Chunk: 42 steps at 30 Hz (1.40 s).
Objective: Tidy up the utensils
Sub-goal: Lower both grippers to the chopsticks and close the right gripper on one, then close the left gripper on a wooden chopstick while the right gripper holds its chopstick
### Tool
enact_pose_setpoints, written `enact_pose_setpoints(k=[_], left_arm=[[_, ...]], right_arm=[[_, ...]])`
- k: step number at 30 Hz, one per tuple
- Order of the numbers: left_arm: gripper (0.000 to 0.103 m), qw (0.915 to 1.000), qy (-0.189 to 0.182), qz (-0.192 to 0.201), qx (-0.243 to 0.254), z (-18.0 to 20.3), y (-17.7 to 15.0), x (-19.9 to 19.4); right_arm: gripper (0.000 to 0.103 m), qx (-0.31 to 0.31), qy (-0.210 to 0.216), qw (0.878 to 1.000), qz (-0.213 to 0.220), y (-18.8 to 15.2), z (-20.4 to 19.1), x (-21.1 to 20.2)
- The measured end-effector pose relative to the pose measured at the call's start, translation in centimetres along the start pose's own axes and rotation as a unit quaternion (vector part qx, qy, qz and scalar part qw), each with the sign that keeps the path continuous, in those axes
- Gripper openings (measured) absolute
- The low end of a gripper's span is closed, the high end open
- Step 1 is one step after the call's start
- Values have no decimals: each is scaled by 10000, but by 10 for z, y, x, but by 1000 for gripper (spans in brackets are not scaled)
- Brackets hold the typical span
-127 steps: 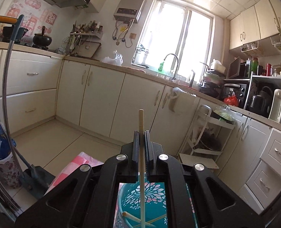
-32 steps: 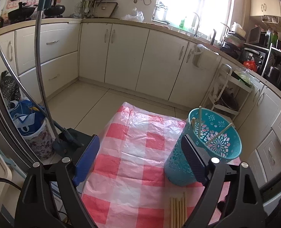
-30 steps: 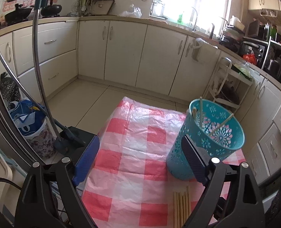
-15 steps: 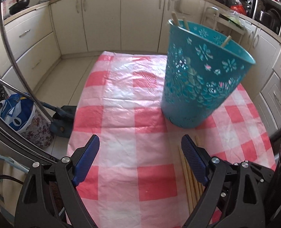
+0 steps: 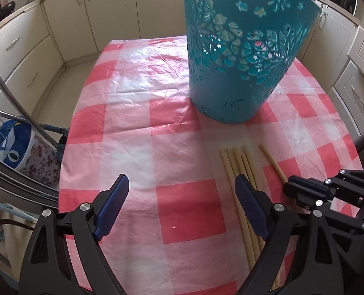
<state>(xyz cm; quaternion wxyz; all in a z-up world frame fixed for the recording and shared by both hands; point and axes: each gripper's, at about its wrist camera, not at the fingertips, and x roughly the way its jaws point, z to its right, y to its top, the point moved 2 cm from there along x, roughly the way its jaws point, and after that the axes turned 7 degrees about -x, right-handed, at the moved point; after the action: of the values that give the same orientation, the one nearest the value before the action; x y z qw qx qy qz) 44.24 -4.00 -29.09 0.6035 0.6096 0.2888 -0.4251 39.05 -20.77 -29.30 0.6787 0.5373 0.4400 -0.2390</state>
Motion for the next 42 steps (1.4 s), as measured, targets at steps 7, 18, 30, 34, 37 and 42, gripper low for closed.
enact_pose_setpoints(k=[7, 18, 30, 34, 37, 42], left_arm=[[84, 9999, -19, -106, 31, 6, -2, 9], [84, 9997, 29, -250, 31, 8, -4, 17], [83, 9992, 254, -269, 156, 12, -6, 20], [78, 9992, 209, -222, 239, 19, -6, 19], [68, 9991, 120, -160, 374, 26, -6, 17], [36, 9975, -124, -65, 696, 35, -6, 14]], right_arm=[[7, 50, 48, 10000, -24, -3, 2, -2], [7, 133, 90, 9999, -3, -4, 4, -3], [8, 240, 125, 9996, 59, 1, 4, 1], [20, 284, 95, 9995, 109, 3, 5, 2], [25, 247, 38, 9996, 162, 4, 4, 2], [12, -73, -185, 9998, 84, 4, -3, 4]])
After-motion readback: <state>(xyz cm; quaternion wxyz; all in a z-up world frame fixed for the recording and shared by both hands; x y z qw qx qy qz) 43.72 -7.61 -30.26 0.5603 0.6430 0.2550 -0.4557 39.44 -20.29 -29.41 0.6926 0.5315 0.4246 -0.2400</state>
